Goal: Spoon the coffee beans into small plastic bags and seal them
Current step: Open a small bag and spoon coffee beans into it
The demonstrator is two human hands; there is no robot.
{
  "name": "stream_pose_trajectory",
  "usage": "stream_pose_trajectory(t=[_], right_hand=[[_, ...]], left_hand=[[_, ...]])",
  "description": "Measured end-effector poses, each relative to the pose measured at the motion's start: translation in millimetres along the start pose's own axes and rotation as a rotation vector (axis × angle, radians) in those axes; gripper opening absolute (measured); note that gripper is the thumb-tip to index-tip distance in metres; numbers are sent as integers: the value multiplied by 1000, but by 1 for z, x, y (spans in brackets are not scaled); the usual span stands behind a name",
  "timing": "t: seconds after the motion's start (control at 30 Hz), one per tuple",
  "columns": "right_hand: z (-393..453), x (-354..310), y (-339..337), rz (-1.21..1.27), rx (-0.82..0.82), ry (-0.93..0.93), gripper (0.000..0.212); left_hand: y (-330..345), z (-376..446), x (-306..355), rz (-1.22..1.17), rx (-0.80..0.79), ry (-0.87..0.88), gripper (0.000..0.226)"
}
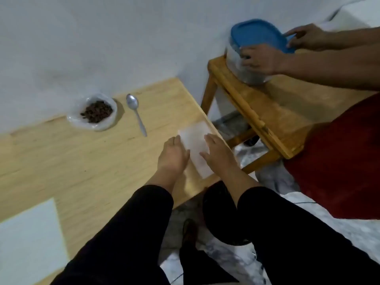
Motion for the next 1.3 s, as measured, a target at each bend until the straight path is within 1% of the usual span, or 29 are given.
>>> stream_pose_trajectory(t=[0.1,0.17,0.23,0.37,0.53,0.7,0.77,0.83,0.9,0.93,0.97,1.03,1.07,1.13,1.2,1.23,1.3], right_hand=[[24,6,17,-38,-16,-15,68],[32,9,29,-113,-32,-62,69],[34,11,36,-148,-12,-103,69],[30,14,33,-99,53,-127,66],[30,15,33,-51,46,-143,65],[36,15,29,86,18,-96,64],[38,10,15,158,85,-116,59],[40,4,-2,214,220,-154,57],[43,-7,-20,222,320,-207,59],[46,-15,-28,223,340,-251,59],[48,-24,-36,222,333,-288,58],[52,-47,-49,206,267,-320,49],[52,-59,-55,202,241,-329,42],[48,-86,-67,269,222,-354,27],[39,-117,-78,351,210,-361,17],[34,-134,-83,395,200,-357,14],[22,-168,-90,520,184,-326,10]], left_hand=[[8,15,-7,-52,80,-68,67],[12,26,-11,-55,106,-44,66],[16,34,-12,-68,116,-33,63],[14,39,-10,-135,224,-44,48],[12,35,-7,-113,331,51,30],[4,34,-2,-121,427,64,17],[-3,34,0,-185,438,43,14],[-12,33,1,-277,418,38,12],[-25,29,1,-316,415,73,11],[-33,26,0,-321,421,98,11],[-42,24,-1,-322,431,121,11],[-65,19,-4,-308,470,143,12],[-78,15,-8,-301,494,146,12],[-107,8,-17,-290,542,138,12],[-137,-2,-27,-278,632,121,13],[-151,-8,-33,-282,701,95,18],[-178,-25,-44,-323,853,-21,29]])
Point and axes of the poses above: each hand's wrist, its own z-axis towards the middle knuckle, its own y-axis out of the palm, x = y × z, the point moved 2 cm from there along z, towards the middle knuckle, and after that the axes turned 12 degrees about y, right-handed, at the moved point
